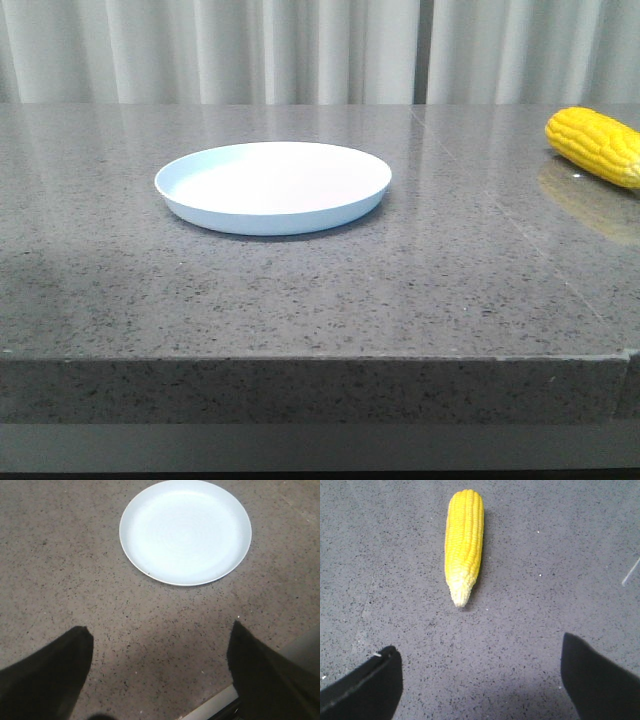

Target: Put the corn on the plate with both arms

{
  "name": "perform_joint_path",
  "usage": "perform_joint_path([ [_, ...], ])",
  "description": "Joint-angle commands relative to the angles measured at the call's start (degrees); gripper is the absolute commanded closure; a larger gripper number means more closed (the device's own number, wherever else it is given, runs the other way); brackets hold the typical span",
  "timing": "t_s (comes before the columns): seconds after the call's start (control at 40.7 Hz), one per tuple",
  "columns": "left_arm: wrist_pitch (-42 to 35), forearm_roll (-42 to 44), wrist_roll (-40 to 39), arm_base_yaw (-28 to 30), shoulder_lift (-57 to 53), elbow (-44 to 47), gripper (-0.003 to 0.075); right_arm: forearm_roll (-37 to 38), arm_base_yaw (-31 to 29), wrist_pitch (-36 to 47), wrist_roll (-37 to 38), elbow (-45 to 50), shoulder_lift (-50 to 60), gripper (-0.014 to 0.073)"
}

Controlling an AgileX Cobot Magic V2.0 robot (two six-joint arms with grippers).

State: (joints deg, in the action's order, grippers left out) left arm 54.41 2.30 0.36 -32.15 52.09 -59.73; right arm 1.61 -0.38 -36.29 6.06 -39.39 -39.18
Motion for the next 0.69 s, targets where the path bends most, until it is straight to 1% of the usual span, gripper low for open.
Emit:
perform_joint_path([
  [0.0, -4.8, 0.1, -2.2, -0.3, -5.4, 1.9, 0.0175, 0.5, -0.2, 4.1, -0.7, -1.9, -0.4, -0.0070],
  [0.147, -6.4, 0.5, -2.3, -0.3, -11.2, 5.6, 0.0175, 0.5, -0.2, 4.4, -0.7, -1.9, -0.4, -0.0070],
  [0.246, -6.4, 2.2, -2.3, -0.3, -13.6, 6.8, 0.0175, 0.5, -0.2, 4.5, -0.7, -1.9, -0.4, -0.0070],
  [0.54, -6.1, 3.2, -2.3, -0.3, -14.3, 6.8, 0.0175, 0.6, -0.2, 4.4, -0.7, -1.9, -0.4, -0.0070],
  [0.663, -6.1, 3.2, -2.3, -0.3, -14.3, 6.8, 0.0175, 0.5, -0.2, 3.0, -0.7, -2.1, -0.7, -0.0070],
])
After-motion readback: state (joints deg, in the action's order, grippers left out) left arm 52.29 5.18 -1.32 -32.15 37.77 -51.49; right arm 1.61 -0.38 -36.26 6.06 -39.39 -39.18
